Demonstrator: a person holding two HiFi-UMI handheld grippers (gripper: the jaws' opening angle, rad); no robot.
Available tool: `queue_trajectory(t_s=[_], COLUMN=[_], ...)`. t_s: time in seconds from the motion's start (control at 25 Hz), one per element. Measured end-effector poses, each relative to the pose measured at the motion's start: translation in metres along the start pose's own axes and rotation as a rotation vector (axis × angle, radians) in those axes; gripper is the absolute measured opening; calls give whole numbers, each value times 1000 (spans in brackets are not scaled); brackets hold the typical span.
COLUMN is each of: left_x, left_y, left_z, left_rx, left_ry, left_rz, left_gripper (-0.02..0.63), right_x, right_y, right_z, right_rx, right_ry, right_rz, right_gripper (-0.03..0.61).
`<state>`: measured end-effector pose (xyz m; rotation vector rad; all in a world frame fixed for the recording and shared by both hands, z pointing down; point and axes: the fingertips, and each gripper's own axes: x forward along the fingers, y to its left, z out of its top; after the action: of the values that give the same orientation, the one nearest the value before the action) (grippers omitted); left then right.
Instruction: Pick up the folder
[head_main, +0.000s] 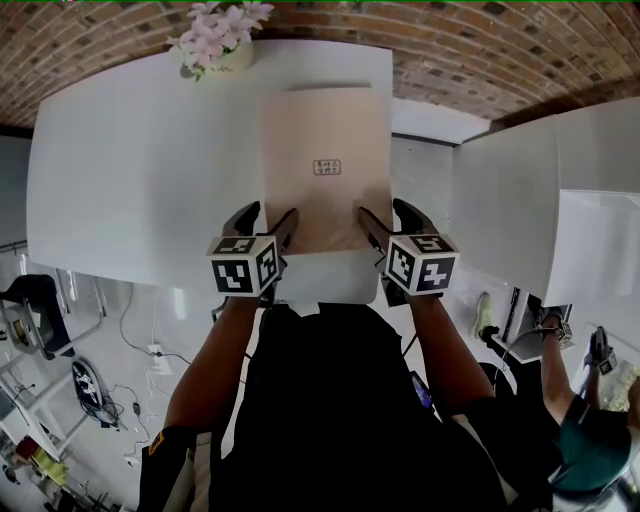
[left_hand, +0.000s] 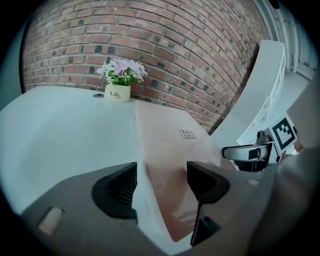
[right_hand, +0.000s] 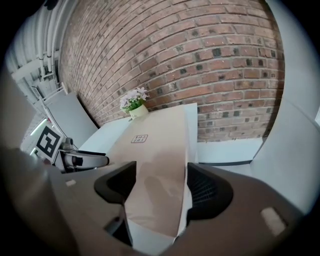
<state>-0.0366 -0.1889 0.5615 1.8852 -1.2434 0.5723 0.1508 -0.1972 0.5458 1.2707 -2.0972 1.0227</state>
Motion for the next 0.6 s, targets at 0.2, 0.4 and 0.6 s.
queue_trajectory(t_s=[0.2, 0.4, 0.6], left_x=[5, 8, 9], left_y=[-1, -6, -7], left_z=[-1, -2, -3], left_rx=[-26, -32, -22], left_ry=[-1, 0, -5], left_rz=[-26, -59, -58], left_gripper=[319, 319, 316], right_x=[8, 12, 13], right_y=[-2, -3, -4], right_z=[-2, -3, -5], right_rx=[12, 10, -39], right_ry=[16, 38, 57], right_rz=[24, 34, 18], right_gripper=[325, 325, 293])
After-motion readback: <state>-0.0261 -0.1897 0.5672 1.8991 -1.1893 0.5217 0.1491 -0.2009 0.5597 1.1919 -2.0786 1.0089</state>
